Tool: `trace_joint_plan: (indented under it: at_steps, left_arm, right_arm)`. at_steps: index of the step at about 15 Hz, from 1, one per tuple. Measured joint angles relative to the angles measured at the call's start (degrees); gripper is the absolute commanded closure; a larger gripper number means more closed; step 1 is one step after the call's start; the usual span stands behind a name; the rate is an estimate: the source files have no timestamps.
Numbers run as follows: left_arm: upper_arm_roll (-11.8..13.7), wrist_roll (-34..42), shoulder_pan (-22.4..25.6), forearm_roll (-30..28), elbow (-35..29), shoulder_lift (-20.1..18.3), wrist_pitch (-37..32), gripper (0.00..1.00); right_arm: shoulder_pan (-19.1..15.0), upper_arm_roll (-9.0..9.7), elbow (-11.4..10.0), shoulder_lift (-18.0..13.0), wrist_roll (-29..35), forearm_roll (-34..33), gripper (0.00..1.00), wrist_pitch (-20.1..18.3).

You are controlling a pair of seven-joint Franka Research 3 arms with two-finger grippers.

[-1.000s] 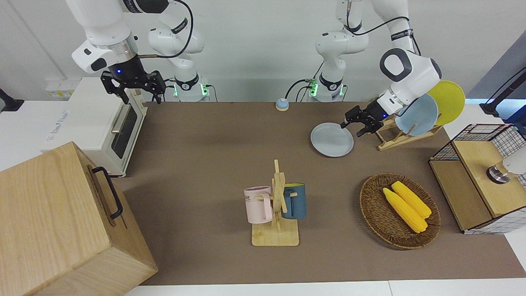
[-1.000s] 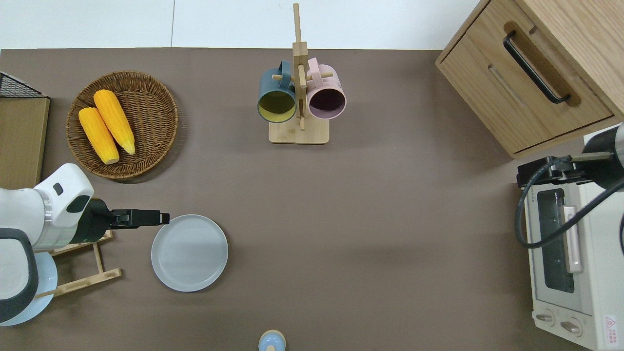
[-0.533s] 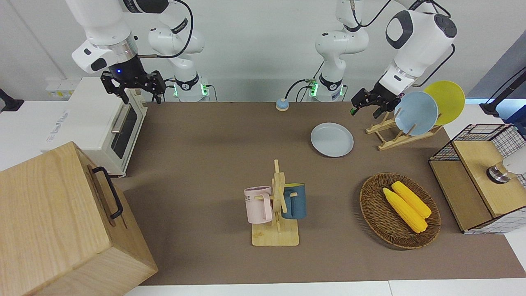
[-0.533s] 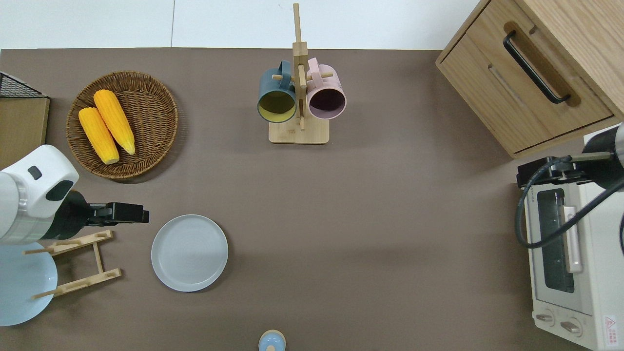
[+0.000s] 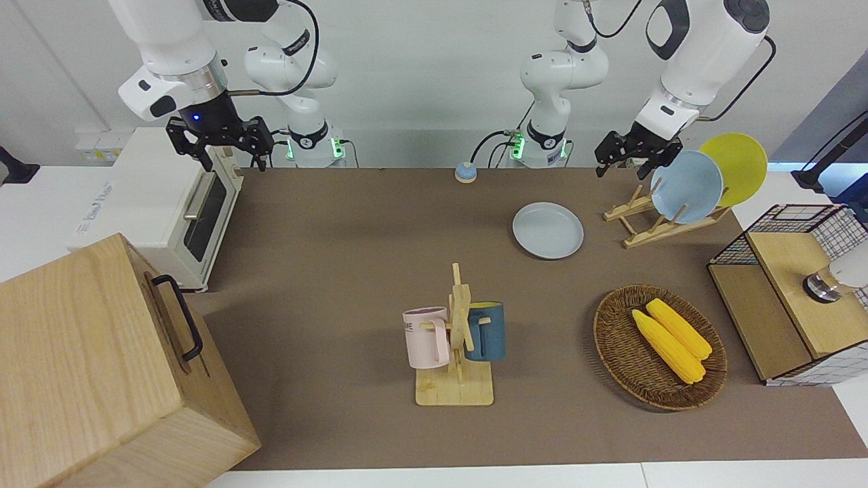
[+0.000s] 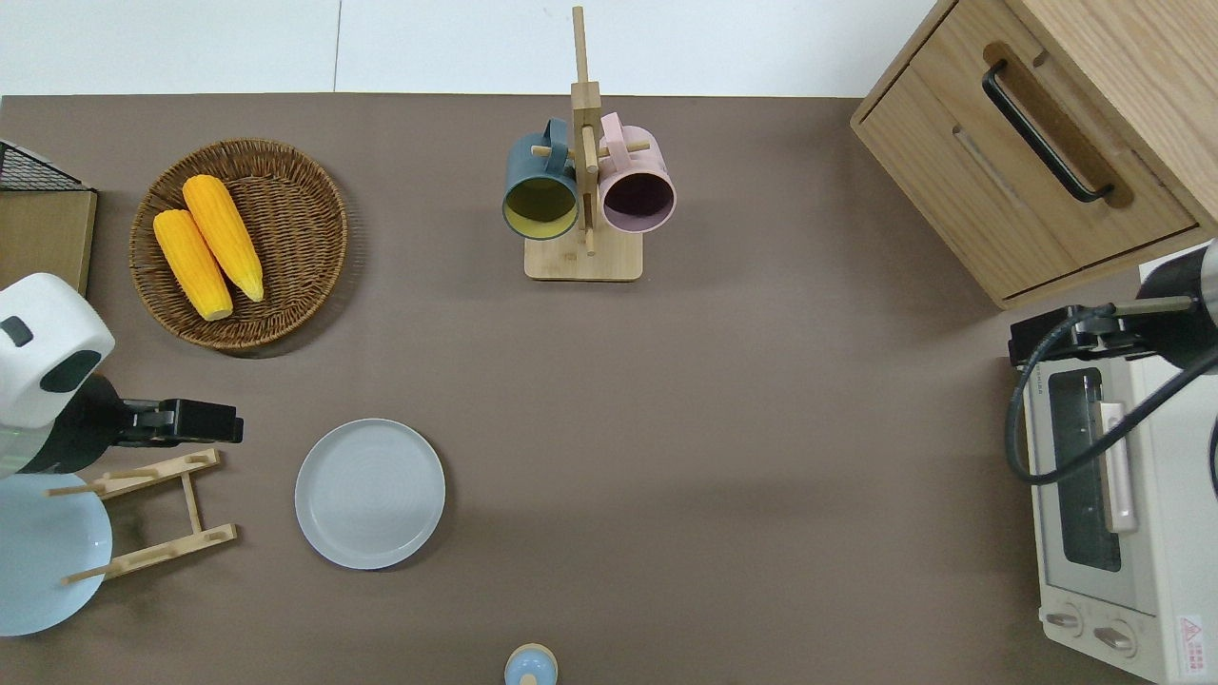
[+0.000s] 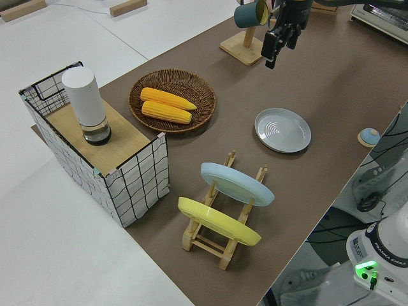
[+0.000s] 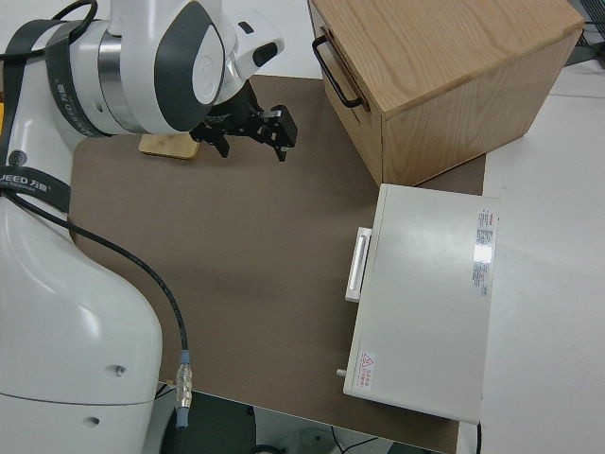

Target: Pick gray plate from low plate rack and place it on table with left arm

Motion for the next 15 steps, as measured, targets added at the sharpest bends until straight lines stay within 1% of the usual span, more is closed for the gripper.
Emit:
trace_joint_plan:
  at_steps: [2, 4, 6, 8, 11, 15]
  left_arm:
    - [-0.1, 0.0, 0.0, 0.5, 0.4, 0.0, -0.7, 0.01]
    - [-0.8, 0.0, 0.0, 3.0, 0.6, 0.0, -1.0, 0.01]
    - [-2.2, 0.5, 0.0, 5.8, 0.8, 0.0, -1.1, 0.01]
    - [-3.7, 1.3, 0.0, 7.3, 0.9, 0.1, -1.2, 0.01]
    - [-4.9, 2.1, -0.1, 7.5, 0.9, 0.1, -1.2, 0.0]
    - [-4.8, 2.1, 0.0, 7.5, 0.9, 0.1, -1.3, 0.0]
  right_arm:
    - [0.0, 0.0, 0.0, 0.0, 0.0, 0.0, 0.017, 0.0]
    - [0.0, 0.0, 0.0, 0.0, 0.0, 0.0, 0.017, 0.0]
    - [0.0, 0.0, 0.0, 0.0, 0.0, 0.0, 0.017, 0.0]
    - [0.0, 0.0, 0.0, 0.0, 0.0, 0.0, 0.017, 0.0]
    - [0.0, 0.0, 0.0, 0.0, 0.0, 0.0, 0.017, 0.0]
    - [0.0, 0.0, 0.0, 0.0, 0.0, 0.0, 0.017, 0.0]
